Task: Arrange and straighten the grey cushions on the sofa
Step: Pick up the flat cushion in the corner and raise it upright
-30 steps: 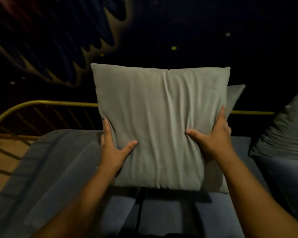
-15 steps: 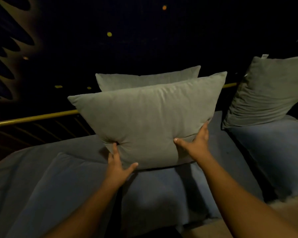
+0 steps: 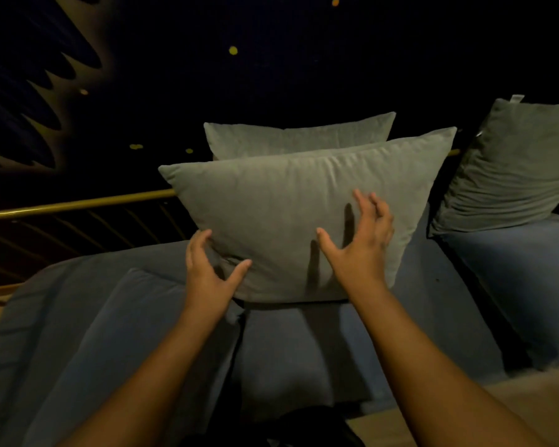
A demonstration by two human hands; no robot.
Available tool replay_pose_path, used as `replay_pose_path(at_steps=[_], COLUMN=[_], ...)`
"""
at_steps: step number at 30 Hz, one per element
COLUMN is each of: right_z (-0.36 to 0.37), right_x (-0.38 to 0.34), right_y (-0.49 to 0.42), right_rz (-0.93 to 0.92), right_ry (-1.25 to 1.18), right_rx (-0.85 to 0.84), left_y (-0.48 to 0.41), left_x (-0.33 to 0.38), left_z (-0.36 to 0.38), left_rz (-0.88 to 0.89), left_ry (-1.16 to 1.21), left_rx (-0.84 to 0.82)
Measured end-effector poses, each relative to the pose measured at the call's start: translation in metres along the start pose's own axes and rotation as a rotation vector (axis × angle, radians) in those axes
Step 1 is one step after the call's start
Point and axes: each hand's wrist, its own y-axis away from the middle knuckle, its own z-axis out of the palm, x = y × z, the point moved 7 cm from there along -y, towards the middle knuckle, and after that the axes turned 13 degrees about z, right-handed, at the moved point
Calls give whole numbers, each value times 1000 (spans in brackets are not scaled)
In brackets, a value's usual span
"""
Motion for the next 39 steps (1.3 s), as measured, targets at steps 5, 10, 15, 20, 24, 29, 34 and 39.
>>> replay_pose_path(at_steps=[5,10,15,20,24,29,34,39], right_z=[-13,-17,-18,-27,-44,-23,-2,49], right_x=[32,71,102,87,77,99,87,-9], right_y=[-26,-55,-75,-87,-95,-90,-57,6], right_rz=[223,346,483,371,334,528,493,7], right_ry=[-72,-149,-315,-284,-211,79,247,194], right_rx=[-36,-61,-184,-198,-116,-244,-230,-302], left_y=[-8,-17,-22,-35,-48,-43,-33,-19], left_x=[-25,-31,-40,-20,-5,-26,-31,-35], left_z=[2,29,45,38,25,49,57,24], left_rz=[-242,-233,-328,-267,-245,-362,-360,-223], left_ry=[167,264,318,300,255,177,44,40], left_rx=[-62,-47,71,182,232,61,-21,-137])
